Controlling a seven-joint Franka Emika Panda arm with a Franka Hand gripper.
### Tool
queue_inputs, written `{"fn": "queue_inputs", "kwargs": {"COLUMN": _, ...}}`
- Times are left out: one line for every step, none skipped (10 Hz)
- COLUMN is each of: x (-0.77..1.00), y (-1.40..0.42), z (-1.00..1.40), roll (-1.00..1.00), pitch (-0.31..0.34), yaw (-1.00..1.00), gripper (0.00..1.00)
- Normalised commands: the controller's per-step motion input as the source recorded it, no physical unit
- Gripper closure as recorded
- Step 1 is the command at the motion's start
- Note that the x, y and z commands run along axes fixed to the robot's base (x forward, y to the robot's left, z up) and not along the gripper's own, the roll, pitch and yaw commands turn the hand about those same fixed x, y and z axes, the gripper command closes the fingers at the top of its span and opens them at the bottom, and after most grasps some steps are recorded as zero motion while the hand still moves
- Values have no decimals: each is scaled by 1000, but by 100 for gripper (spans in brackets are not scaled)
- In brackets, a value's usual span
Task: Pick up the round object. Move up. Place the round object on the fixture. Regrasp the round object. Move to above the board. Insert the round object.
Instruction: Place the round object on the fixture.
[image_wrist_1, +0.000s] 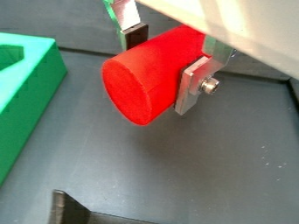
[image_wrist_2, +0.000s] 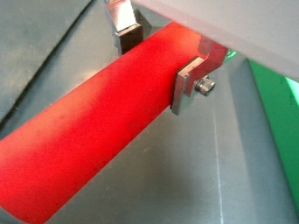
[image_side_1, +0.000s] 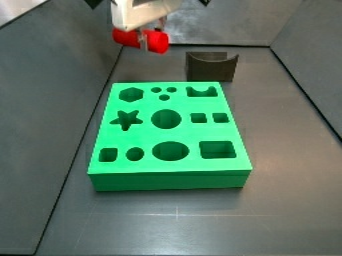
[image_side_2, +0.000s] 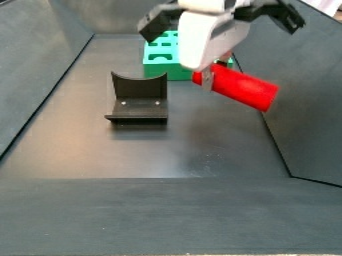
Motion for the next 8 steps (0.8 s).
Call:
{"fn": "queue_inputs", "kwargs": {"x": -12, "y": 3, "z": 1000, "roll": 14, "pitch": 30, "yaw": -6, "gripper": 100}}
{"fn": "queue_inputs", "kwargs": {"x": -13, "y": 5, "z": 1000, "roll": 22, "pitch": 33, "yaw": -10, "gripper": 100}}
{"fn": "queue_inputs", "kwargs": {"x": -17, "y": 10, "z": 1000, "roll": 39, "pitch": 41, "yaw": -18, "gripper": 100}}
{"fn": "queue_inputs", "kwargs": {"x": -19, "y": 13, "z": 1000, "roll": 52, "pitch": 44, "yaw": -23, "gripper": 100}}
{"fn": "queue_inputs", "kwargs": {"x": -17, "y": 15, "z": 961, "roll": 64, "pitch": 49, "yaw": -21, "gripper": 100}}
{"fn": "queue_inputs", "kwargs": {"x": -15, "y": 13, "z": 854, "roll": 67, "pitch": 53, "yaw": -17, "gripper": 100}}
{"fn": "queue_inputs", "kwargs": {"x": -8, "y": 11, "z": 648, "roll": 74, "pitch": 67, "yaw": -10, "gripper": 100}}
{"fn": "queue_inputs", "kwargs": {"x": -2, "y": 13, "z": 494, "roll": 82, "pitch": 76, "yaw": -6, "gripper": 100}}
